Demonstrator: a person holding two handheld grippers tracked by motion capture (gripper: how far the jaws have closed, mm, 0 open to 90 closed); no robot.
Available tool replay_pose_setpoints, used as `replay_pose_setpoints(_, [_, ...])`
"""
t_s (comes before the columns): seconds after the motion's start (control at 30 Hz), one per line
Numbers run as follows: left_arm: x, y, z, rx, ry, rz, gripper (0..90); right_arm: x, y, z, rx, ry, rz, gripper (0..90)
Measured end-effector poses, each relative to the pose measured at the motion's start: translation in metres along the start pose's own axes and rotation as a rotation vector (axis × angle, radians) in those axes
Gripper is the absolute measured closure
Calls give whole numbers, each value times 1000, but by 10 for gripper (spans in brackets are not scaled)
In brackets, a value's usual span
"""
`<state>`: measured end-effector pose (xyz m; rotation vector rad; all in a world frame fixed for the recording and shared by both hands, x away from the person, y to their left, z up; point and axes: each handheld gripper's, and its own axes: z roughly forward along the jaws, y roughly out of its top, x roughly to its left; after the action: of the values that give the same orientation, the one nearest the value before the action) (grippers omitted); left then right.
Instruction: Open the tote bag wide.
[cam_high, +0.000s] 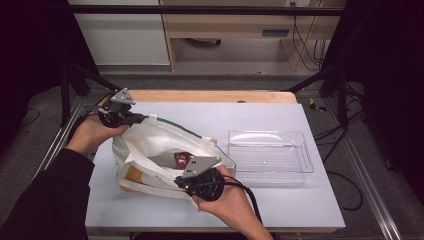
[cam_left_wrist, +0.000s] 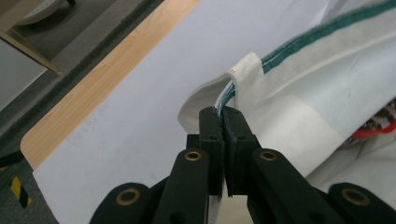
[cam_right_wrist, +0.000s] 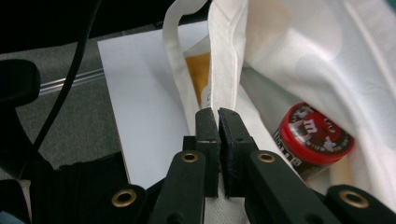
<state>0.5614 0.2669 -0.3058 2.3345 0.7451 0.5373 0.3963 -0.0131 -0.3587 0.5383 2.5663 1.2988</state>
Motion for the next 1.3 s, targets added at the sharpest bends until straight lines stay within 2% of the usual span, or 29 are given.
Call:
replay_pose_setpoints(0.07, [0,1,-1,-10,8,-10,878,3,-3,2,13,2,-7,879])
replay_pose_setpoints(0.1, [2,4,-3,-30,18,-35,879,10,-9,5,29,5,-13,880])
replay_pose_setpoints(0.13, [2,4,-3,-30,18,-35,879,10,-9,5,29,5,-13,880])
replay_pose_setpoints(0.17, [4,5,-4,-61,18,-73,881,14,-17,7,38,11,-11,881])
replay_pose_setpoints(0.23, [6,6,-5,-70,37,-71,881,15,-24,8,51,8,-3,883])
replay_pose_setpoints(0.33, [8,5,-4,-96,15,-111,882,16,-35,12,87,19,6,883])
replay_pose_setpoints(0.53, [6,4,-5,-94,17,-116,883,12,-41,16,73,14,29,876])
replay_pose_setpoints(0.57, [3,5,-6,-87,21,-107,883,12,-39,16,66,25,45,796])
replay_pose_setpoints(0.63, [1,7,-6,-84,23,-103,883,13,-33,13,36,-8,32,682])
replay_pose_setpoints(0.7, [1,7,-7,-80,23,-101,883,13,-24,9,-6,-27,42,573])
replay_pose_setpoints(0.73, [1,7,-7,-80,23,-101,882,13,-24,9,-6,-27,42,573])
replay_pose_setpoints(0.77, [0,7,-8,-82,23,-104,883,15,-13,8,-25,-40,37,514])
replay_pose_setpoints(0.8, [0,7,-8,-82,23,-104,883,15,-13,8,-25,-40,37,514])
replay_pose_setpoints(0.83, [-1,6,-8,-95,25,-115,883,18,-2,13,-19,-47,31,451])
replay_pose_setpoints(0.93, [-1,4,-8,-99,21,-114,882,22,11,30,8,-54,17,395])
replay_pose_setpoints(1.0, [-1,4,-7,-104,18,-122,883,22,15,37,13,-60,19,395])
replay_pose_setpoints(1.03, [0,3,-7,-106,14,-127,883,21,20,51,35,-50,25,386])
replay_pose_setpoints(1.1, [2,2,-6,-111,6,-136,883,20,22,64,70,-45,33,389])
replay_pose_setpoints(1.17, [4,1,-7,-113,-4,-141,883,18,21,76,101,-51,18,419])
replay_pose_setpoints(1.2, [4,1,-7,-113,-4,-141,882,18,21,76,101,-51,18,419])
replay_pose_setpoints(1.23, [4,1,-9,-116,-7,-142,883,17,19,84,137,-36,19,506])
replay_pose_setpoints(1.3, [3,1,-11,-120,-10,-145,883,14,16,85,138,-56,12,683])
